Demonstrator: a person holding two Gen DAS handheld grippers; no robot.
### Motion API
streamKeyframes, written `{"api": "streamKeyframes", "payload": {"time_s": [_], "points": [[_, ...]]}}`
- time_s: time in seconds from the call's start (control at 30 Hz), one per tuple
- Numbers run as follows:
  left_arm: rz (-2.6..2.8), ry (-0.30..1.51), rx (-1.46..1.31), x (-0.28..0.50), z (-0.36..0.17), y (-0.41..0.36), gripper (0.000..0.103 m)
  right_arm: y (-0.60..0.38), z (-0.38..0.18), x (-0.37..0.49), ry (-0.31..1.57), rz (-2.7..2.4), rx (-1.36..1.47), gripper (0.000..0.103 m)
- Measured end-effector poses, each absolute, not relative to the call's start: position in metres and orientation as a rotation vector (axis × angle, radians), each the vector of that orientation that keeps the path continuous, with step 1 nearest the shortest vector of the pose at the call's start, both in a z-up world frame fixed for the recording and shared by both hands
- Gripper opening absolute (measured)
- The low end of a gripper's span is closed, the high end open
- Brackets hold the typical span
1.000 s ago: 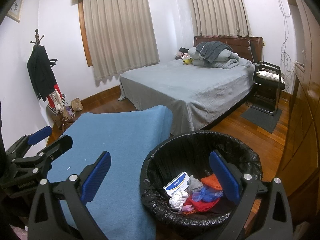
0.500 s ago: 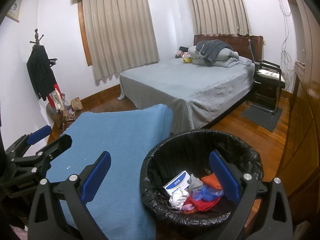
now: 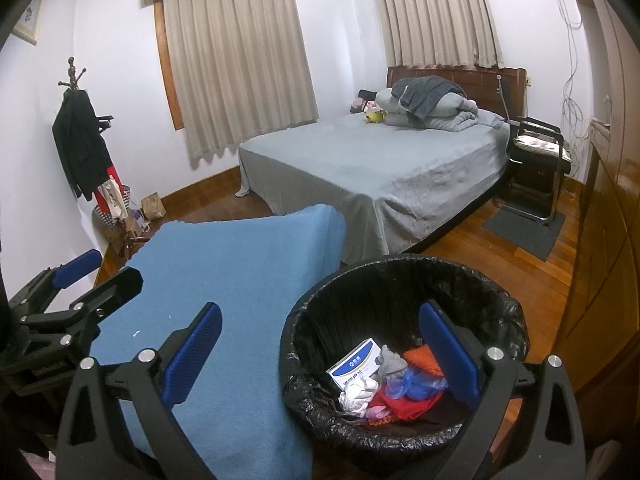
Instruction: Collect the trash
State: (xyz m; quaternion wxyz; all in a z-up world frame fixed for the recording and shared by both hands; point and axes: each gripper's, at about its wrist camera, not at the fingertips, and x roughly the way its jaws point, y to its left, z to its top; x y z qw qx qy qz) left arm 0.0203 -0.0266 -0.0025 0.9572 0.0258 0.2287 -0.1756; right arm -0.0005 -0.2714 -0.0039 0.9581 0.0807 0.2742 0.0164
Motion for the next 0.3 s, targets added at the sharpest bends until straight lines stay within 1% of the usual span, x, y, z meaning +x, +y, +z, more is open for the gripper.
{"api": "streamKeyframes", "payload": {"time_s": [0.3], "points": [[-0.354, 0.474, 0.055, 0.0179, -0.0102, -0.0224, 0.096, -0.2712, -0.0033, -0.0019, 0.558, 0.034, 0.164, 0.097]]}}
